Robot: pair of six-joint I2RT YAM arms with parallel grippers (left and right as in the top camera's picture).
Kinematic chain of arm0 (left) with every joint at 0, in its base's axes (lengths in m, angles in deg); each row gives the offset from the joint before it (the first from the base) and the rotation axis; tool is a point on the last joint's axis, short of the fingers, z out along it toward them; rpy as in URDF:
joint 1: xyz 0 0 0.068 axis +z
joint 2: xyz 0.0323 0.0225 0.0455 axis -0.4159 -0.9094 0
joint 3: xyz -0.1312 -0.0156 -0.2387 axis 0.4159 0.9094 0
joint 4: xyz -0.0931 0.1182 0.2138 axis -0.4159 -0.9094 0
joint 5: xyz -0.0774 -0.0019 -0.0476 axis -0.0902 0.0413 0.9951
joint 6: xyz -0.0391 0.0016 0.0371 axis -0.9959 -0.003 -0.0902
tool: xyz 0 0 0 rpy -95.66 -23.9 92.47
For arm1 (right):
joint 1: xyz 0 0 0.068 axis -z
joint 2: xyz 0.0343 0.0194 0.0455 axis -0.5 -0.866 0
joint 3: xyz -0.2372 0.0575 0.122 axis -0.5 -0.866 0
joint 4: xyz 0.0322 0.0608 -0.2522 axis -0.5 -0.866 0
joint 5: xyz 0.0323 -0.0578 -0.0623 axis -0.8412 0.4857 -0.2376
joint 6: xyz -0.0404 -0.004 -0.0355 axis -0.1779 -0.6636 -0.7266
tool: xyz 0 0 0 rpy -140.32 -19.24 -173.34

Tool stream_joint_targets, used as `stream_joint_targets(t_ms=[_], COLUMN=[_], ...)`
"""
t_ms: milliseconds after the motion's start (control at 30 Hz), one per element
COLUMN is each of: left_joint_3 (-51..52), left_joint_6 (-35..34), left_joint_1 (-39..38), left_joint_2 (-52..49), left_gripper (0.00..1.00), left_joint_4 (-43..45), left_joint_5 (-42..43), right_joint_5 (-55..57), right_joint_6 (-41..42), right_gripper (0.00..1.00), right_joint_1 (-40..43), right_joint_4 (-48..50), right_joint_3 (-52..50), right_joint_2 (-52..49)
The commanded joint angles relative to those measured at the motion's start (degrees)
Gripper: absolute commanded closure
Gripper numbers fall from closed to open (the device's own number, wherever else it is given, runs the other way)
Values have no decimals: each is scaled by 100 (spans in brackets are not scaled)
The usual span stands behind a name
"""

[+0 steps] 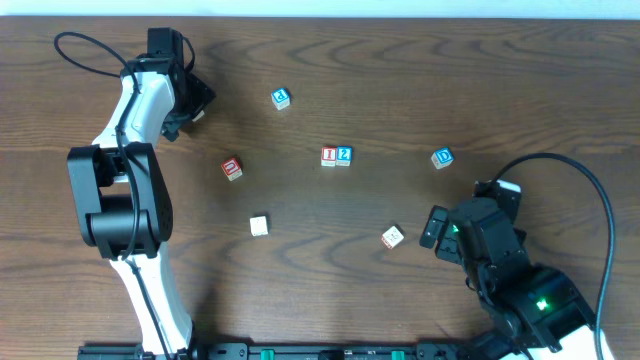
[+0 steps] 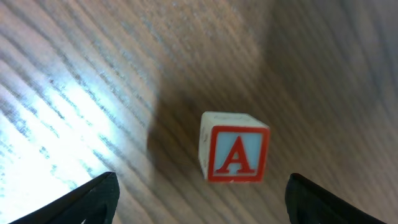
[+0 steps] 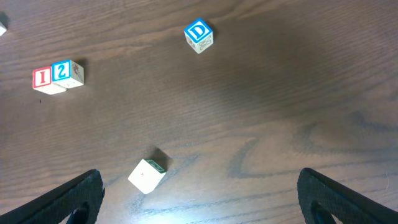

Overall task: Spell out Ai2
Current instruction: 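Lower the left gripper over the red 'A' block and close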

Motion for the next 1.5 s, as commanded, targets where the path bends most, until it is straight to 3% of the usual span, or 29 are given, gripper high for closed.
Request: stream_joint_targets(t_ms=[0,633,1000,1467], left_joint_3=[-116,-120,-120,-120], left_joint_6=[-79,-179,-157,-116], left_joint_1=[20,61,74,74], left_joint_2=[-59,-413,-413,-413], left_gripper=[16,22,43,54], left_joint_4=[129,540,581,446], left_joint_5=[-52,389,348,236], right_joint_5=[57,57,57,57], right_joint_6=[72,72,72,72], right_gripper=[1,1,1,1], right_joint_1=[-48,-48,-48,-48], right_joint_4=[0,0,0,0], right_joint_3=[-28,-28,-28,-28], right_joint_2=[24,24,24,24])
